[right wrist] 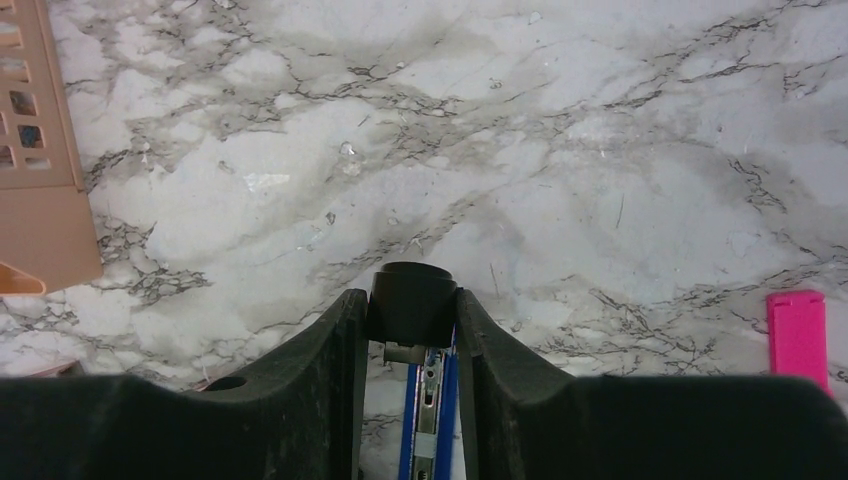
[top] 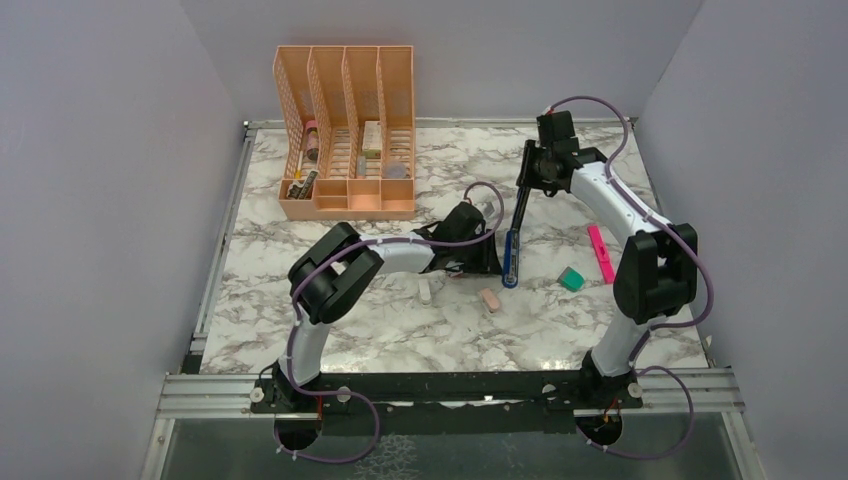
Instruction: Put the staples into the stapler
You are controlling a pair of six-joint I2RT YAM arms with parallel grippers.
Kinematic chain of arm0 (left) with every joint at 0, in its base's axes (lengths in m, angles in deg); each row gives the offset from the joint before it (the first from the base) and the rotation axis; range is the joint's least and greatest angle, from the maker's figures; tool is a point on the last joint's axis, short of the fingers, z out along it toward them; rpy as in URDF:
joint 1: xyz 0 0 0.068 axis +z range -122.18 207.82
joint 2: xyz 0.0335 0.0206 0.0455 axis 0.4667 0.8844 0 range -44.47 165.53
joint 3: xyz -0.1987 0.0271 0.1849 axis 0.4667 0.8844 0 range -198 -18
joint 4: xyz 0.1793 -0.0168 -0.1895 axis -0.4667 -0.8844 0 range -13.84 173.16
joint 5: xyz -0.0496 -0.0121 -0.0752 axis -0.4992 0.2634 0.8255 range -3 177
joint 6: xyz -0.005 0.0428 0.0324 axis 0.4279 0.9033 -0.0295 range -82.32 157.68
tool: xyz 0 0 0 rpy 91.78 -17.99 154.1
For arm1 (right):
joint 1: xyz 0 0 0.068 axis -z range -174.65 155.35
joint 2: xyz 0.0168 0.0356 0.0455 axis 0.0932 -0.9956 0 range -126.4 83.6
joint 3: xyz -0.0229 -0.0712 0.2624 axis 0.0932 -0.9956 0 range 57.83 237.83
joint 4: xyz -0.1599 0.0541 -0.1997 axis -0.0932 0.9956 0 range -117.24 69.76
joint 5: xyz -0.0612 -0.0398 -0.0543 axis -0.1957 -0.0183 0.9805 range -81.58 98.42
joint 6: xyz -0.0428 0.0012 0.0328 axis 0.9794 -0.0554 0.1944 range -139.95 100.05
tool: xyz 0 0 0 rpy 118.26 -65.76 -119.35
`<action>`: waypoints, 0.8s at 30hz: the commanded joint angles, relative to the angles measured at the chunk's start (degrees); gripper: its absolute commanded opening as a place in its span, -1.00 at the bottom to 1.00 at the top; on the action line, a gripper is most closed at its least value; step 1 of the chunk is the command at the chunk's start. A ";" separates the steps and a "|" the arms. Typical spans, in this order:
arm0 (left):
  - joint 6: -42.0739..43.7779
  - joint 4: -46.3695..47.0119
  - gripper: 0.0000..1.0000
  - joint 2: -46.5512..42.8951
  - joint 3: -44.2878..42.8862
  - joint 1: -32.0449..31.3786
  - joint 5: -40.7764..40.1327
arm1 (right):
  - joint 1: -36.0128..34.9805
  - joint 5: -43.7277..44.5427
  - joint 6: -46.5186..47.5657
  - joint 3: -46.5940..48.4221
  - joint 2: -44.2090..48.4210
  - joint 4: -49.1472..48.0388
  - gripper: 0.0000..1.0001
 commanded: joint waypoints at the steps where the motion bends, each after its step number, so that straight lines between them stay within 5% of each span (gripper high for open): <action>1: -0.58 1.90 -0.24 1.81 -1.65 -0.91 3.28 | -0.87 -2.25 0.42 -0.94 2.95 -2.28 -0.32; 10: -4.03 -1.53 -0.64 6.04 -6.70 -1.44 0.50 | -1.05 -1.92 -0.38 -2.92 5.32 -3.09 -0.36; 24: -5.09 -1.80 -0.74 7.52 -7.65 -2.11 -3.74 | -5.13 1.38 -2.12 -9.86 12.94 1.47 -0.38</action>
